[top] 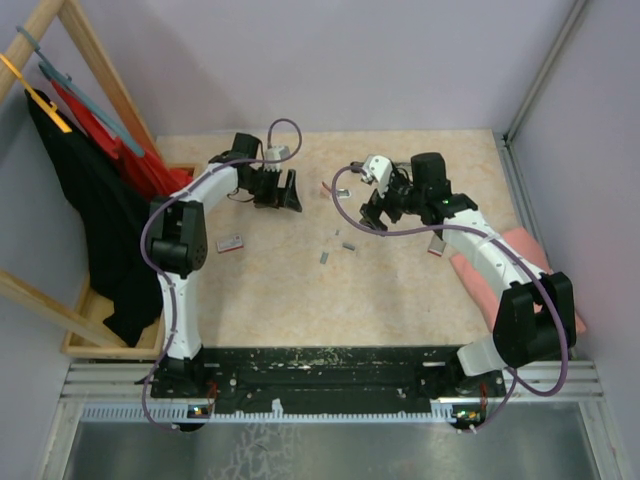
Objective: Unload the staples from the stapler
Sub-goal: Move the stapler to the center of the board.
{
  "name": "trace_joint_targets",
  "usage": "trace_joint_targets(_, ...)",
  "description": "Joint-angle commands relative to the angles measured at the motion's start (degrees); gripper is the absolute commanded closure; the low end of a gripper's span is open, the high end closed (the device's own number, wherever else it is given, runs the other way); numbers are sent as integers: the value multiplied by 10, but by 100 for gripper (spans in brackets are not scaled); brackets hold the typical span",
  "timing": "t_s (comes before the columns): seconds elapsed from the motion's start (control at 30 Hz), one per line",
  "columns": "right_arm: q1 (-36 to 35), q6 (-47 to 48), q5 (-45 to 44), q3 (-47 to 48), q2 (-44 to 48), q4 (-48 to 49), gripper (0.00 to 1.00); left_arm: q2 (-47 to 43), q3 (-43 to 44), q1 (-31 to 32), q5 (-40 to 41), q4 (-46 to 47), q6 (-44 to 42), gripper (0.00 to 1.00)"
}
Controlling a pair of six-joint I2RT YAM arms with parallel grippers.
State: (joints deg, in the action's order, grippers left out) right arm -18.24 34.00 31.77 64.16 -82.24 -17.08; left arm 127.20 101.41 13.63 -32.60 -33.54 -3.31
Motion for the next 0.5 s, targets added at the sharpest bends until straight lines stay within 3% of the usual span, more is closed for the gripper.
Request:
trace_joint_targets(0.0, 2, 30, 27, -2, 21, -1, 6, -63, -8, -1, -21, -9, -60, 1)
trace_joint_targets(0.23, 2, 62, 41, 8, 16, -40, 6, -121, -9, -4, 3, -7, -150, 1)
trace_joint_targets(0.47, 2, 76, 66, 12, 14, -58, 5, -126, -23, -8, 56, 19, -318, 0)
